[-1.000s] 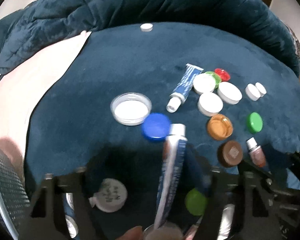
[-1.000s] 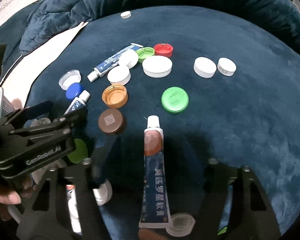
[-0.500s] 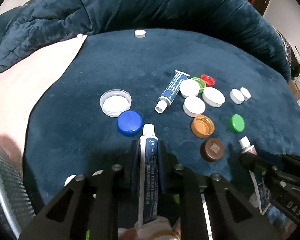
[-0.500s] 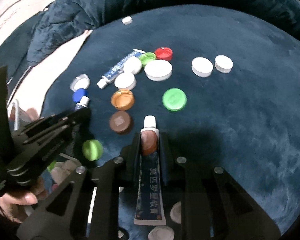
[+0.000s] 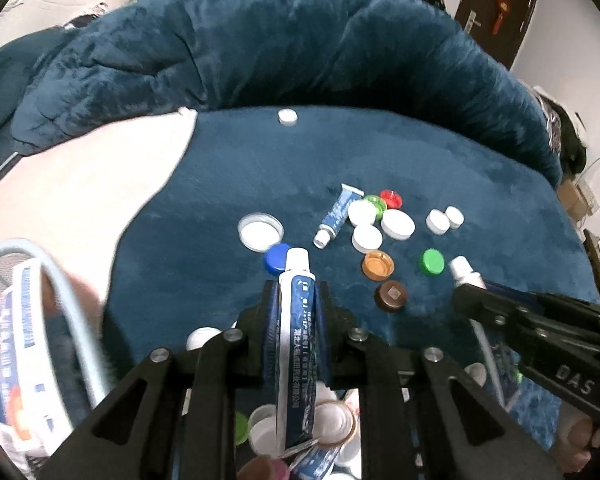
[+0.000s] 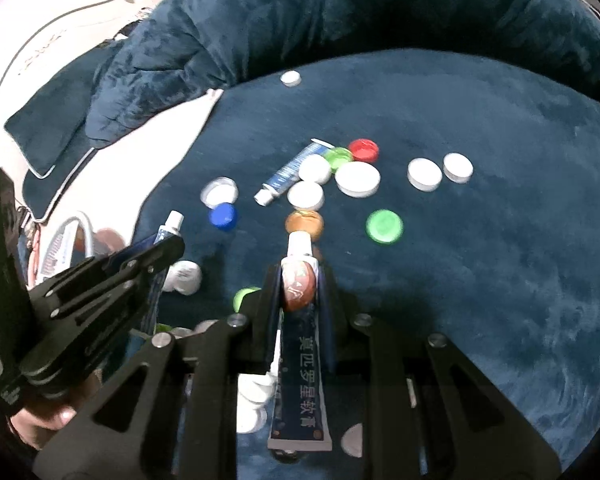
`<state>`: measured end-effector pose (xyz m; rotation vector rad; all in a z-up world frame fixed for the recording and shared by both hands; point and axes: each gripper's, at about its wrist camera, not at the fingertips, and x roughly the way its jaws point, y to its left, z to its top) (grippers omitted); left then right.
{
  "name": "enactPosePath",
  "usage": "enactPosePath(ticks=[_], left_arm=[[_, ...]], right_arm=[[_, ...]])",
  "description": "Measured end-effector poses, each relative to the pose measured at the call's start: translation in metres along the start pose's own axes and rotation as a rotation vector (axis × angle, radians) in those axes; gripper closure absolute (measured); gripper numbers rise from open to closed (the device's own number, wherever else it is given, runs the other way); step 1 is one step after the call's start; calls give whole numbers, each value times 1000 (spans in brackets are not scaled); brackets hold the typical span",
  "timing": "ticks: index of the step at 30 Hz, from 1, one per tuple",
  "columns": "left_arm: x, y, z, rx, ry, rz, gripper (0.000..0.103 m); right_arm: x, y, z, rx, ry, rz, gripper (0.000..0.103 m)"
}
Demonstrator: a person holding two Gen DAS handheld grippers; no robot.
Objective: Organize objects
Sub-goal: 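Carry both tubes over the grey mesh basket and open both tools to drop them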
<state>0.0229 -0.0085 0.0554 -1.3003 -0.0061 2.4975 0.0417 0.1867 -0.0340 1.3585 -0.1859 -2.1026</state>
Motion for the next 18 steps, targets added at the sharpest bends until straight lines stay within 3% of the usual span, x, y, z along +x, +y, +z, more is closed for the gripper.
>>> enactPosePath(ticks=[5,9,14,18], left_arm=[[-54,23,6,-20,-84,38,86],[-97,70,4,-92,-134,93,86],[-138,147,-17,-205,-143,208,86],[-150,195,-38,-307,-127,234,86]], right_arm=[[-10,46,8,-37,-30,65,84],[-11,96,10,-87,-31,147,84],[-2,171,5,-167,11,260,84],[11,221,-11,-214,61,328,84]])
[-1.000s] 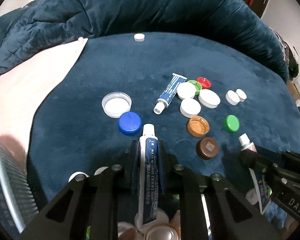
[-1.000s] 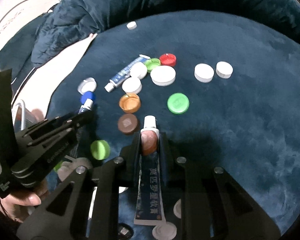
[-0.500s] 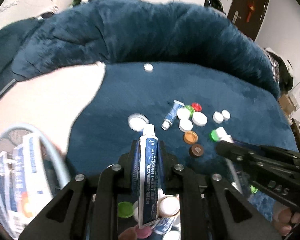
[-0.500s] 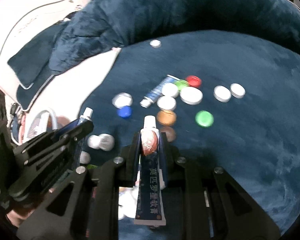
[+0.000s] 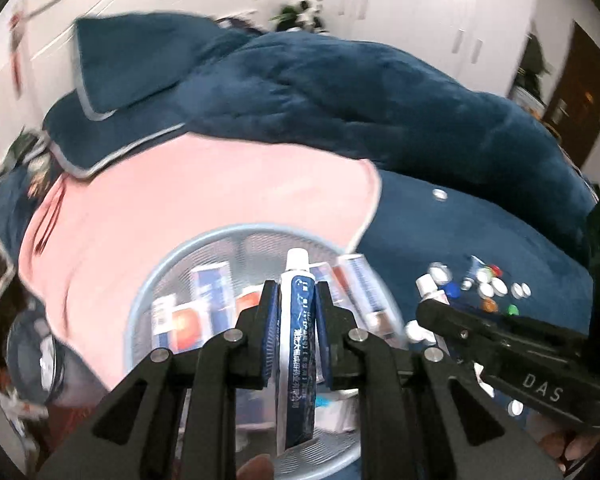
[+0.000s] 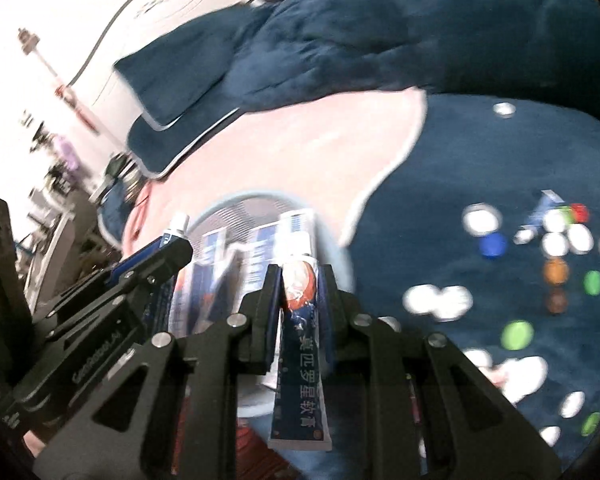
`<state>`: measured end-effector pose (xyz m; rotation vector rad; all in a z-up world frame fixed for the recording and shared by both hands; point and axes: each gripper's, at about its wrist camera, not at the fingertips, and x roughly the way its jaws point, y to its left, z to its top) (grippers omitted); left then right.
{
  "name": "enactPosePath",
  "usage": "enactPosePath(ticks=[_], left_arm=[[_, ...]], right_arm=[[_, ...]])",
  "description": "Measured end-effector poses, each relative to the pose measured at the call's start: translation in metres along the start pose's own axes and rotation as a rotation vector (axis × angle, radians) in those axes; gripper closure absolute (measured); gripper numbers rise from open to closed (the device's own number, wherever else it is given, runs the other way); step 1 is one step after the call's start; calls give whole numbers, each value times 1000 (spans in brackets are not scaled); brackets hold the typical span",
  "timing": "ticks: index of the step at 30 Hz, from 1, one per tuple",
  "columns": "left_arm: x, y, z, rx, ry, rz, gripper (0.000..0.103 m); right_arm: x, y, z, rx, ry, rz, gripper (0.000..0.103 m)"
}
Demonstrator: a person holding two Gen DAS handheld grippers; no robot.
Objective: Organize objects
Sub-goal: 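Carry both tubes over the grey mesh basket and open both tools to drop them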
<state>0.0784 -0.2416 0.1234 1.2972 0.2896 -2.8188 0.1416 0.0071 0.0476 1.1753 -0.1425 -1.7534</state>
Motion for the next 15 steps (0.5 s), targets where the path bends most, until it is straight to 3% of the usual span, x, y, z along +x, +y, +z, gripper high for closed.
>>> enactPosePath(ticks=[10,13,15], left_arm=[[20,18,-11,-20,64,12,86],[20,23,-15,-23,73,20,78],[21,29,-13,-38,80,34,57]], right_arm=[[44,29,-4,70,107,107,84],[48,37,-4,46,118,101,82],[46,39,-4,37,116,102,81]])
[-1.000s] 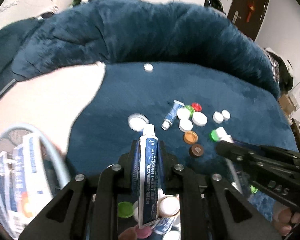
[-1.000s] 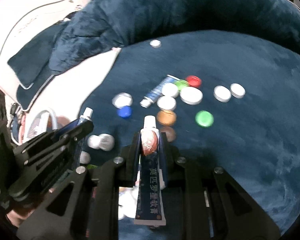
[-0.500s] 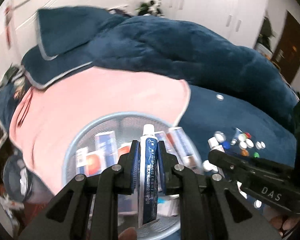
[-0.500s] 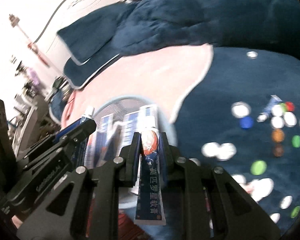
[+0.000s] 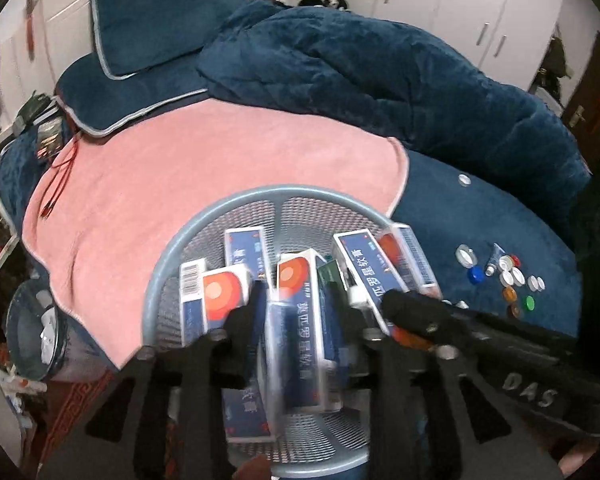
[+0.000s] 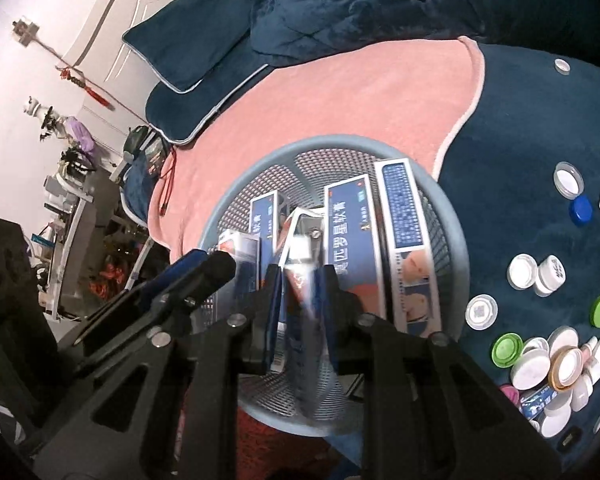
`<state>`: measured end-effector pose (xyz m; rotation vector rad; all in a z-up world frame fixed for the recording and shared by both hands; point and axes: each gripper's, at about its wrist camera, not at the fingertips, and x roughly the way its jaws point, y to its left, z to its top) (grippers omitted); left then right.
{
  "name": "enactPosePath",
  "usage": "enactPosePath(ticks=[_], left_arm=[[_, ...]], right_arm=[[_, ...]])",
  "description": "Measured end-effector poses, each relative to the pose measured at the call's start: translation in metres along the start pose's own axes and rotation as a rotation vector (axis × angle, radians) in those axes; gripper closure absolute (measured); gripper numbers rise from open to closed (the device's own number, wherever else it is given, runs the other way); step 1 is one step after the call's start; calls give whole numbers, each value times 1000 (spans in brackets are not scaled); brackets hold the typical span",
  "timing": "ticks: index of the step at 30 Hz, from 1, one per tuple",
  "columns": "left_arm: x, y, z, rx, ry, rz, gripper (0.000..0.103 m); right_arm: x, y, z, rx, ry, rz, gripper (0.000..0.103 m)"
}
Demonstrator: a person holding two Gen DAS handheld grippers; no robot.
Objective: Organize objects
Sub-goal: 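Carry both tubes over the grey mesh basket and open both tools to drop them, then move both open tools back over the cap-covered table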
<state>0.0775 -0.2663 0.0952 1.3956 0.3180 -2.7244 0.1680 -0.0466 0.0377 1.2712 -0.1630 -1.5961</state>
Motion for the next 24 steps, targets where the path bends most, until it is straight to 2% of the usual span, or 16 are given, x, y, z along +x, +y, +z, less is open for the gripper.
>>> enactPosePath(ticks=[1,3,4,6,7,8,11,12,15,19,24], left_arm=[[0,3,1,-15,0,7,51],[-2,12,1,-41,3,2,28],[-3,16,0,-63,4,7,22],[-6,24,-1,-105,2,5,7],[-7,26,-2,-116,2,11,3],[-7,28,-2,-124,5,26,1],[-6,21,-3,-89,17,40,1],[-6,18,-3,-72,19,48,1],[-4,7,-3,-22,23,87,1],[-5,-3,-3,-11,25,68,1],[-5,-16,-3,19,31,63,1]], right_arm=[[-3,1,0,-9,-8,-5,81],[-7,1,2,-29,-32,-17,75],[-9,0,3,-30,-41,-21,72],[-16,-3,5,-26,-60,-35,53],[-18,-5,5,-22,-67,-44,47],[-21,-8,6,-15,-77,-56,36],[-24,-13,7,-7,-90,-83,11],[-25,-15,7,-5,-92,-90,7],[-28,-19,5,-18,-90,-129,6],[-34,-24,3,-15,-102,-170,4],[-44,-34,3,12,-120,-179,2]])
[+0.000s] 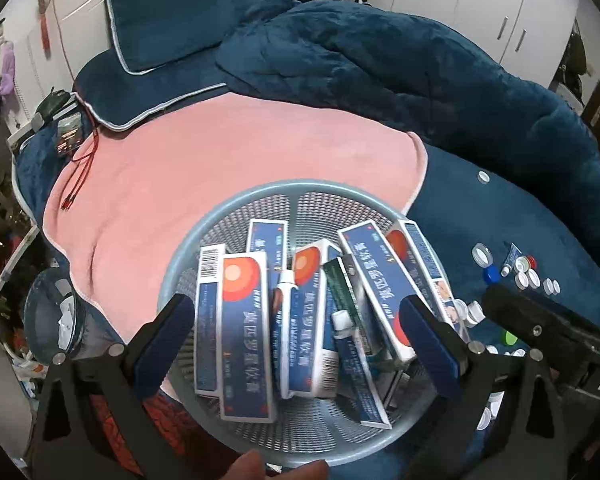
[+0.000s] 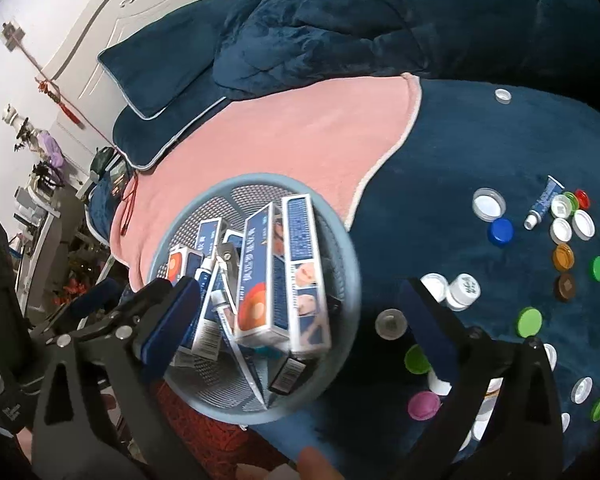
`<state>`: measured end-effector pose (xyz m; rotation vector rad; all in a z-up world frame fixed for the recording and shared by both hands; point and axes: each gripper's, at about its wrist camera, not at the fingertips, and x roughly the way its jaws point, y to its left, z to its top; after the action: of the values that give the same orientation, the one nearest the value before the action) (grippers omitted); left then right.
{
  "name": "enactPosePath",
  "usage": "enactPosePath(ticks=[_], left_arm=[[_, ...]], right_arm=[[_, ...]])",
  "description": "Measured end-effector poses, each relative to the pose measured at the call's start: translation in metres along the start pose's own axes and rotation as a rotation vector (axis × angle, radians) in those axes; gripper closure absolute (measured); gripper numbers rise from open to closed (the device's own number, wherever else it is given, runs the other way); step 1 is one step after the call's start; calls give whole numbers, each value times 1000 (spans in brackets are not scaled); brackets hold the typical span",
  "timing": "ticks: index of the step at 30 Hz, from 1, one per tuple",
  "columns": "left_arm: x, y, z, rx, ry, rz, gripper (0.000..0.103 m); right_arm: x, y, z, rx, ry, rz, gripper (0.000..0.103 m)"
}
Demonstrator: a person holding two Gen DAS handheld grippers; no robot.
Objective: Organize objects
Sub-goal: 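Move both open tools back over the cap-covered table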
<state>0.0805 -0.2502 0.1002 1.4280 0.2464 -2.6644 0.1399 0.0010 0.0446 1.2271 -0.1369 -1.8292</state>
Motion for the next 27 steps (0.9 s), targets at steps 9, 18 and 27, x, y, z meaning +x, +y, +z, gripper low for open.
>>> enactPosePath(ticks=[9,18,27], left_arm=[[2,-35,3,41,26,-27,1],[23,-116,10,153,81,-104,1],[56,-193,3,282,157,-151,1]], right_arm=[[-17,-31,-2,55,-37,-54,1],[-43,-108,6,178,-55,-131,1],[-72,-208,34,358,-96,-190,1]])
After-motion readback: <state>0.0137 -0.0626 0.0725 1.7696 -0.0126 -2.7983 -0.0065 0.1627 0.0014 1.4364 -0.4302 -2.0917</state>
